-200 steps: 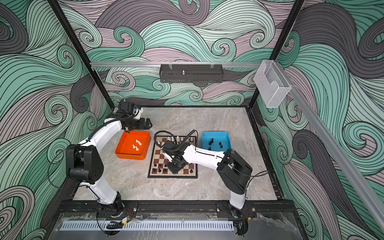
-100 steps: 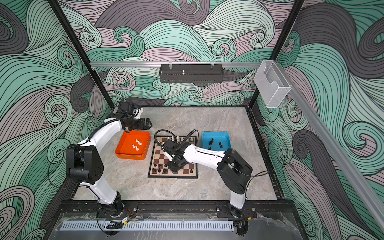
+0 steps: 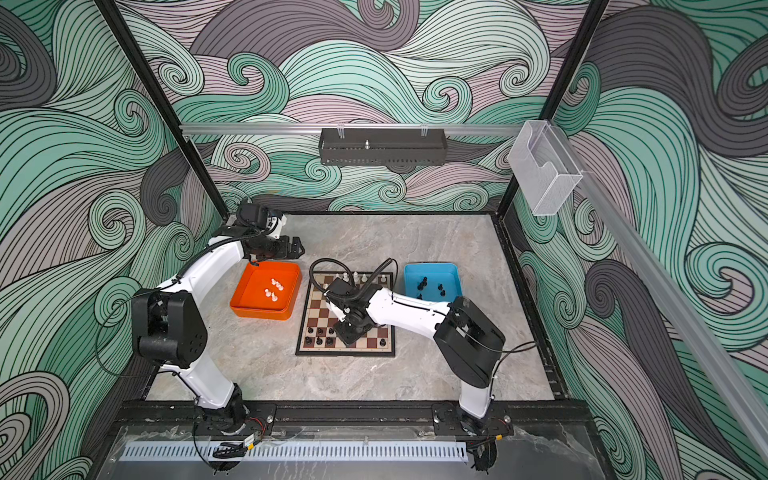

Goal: Set up the chess pieces on the board

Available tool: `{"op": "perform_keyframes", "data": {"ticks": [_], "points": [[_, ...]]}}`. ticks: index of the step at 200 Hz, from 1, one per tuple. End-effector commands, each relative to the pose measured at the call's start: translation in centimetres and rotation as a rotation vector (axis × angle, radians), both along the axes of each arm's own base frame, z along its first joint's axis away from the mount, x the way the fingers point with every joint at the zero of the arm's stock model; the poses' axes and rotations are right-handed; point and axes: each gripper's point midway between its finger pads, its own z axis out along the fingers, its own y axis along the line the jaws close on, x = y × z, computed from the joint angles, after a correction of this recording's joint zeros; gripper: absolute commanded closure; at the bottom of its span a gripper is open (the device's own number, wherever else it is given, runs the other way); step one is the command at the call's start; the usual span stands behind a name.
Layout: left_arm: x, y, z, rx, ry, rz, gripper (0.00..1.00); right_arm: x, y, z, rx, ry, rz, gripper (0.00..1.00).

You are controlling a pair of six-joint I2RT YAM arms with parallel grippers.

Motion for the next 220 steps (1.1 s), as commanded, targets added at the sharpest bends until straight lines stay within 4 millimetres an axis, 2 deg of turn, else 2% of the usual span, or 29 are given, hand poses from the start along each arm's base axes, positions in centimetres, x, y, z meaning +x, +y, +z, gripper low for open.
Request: {"op": "perform_keyframes", "data": {"ticks": [1, 168, 220], "points": [[-0.05, -0.24, -0.46, 0.001, 0.014, 0.001, 0.01, -0.12, -0.42, -0.32, -0.004, 0.025, -0.016, 0.84], [-0.04, -0.31, -0.69, -0.003, 0.021, 0.000, 0.01, -0.49, -0.56, -0.51, 0.001, 0.051, -0.018, 0.84], [-0.02, -0.32, -0.63, -0.004, 0.020, 0.001, 0.01, -0.41, -0.57, -0.47, 0.000, 0.048, -0.025, 0.74]]}}
